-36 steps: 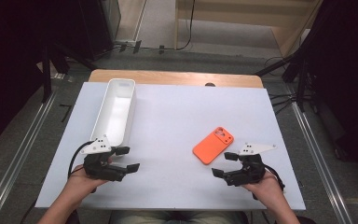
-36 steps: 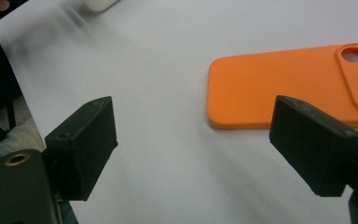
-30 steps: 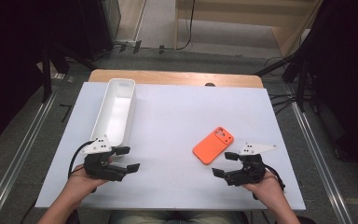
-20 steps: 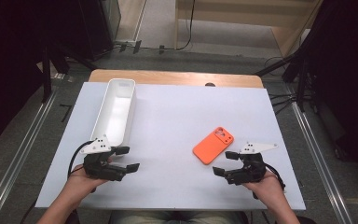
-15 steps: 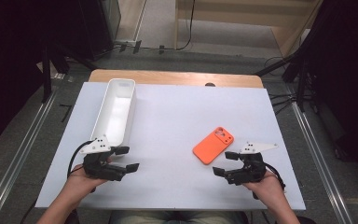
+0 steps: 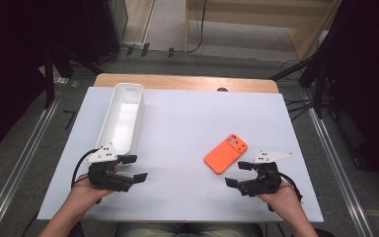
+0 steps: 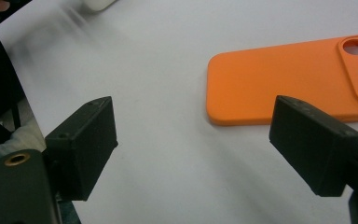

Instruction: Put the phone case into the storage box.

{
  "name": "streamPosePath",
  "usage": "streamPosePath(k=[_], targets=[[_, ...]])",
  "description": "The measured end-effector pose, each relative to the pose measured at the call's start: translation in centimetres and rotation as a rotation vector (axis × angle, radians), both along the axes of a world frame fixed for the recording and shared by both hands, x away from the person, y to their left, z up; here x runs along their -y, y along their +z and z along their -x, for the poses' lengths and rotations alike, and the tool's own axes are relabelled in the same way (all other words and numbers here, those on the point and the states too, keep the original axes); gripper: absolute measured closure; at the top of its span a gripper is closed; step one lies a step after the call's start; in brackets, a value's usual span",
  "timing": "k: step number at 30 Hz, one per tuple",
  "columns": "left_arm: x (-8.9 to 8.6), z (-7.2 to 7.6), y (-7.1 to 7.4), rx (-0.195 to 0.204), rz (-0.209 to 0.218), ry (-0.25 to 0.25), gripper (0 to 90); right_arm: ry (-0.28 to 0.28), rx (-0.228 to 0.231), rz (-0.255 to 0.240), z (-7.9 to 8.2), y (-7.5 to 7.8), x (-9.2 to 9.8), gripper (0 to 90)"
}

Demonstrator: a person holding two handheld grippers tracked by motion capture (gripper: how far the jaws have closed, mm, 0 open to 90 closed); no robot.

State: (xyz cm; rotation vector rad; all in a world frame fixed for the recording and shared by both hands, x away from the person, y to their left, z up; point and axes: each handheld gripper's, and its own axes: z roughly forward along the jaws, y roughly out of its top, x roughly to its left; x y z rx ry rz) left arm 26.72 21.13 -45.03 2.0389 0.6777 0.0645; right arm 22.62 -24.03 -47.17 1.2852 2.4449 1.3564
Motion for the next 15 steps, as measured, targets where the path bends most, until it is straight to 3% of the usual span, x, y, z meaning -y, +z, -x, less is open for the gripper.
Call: streamPosePath(k=[15], targets=[[0.06, 0.01, 0.01, -0.004, 0.005, 0.0, 21.9, 0.001, -0.007, 0.009, 0.01, -0.04, -0.01, 13.9]])
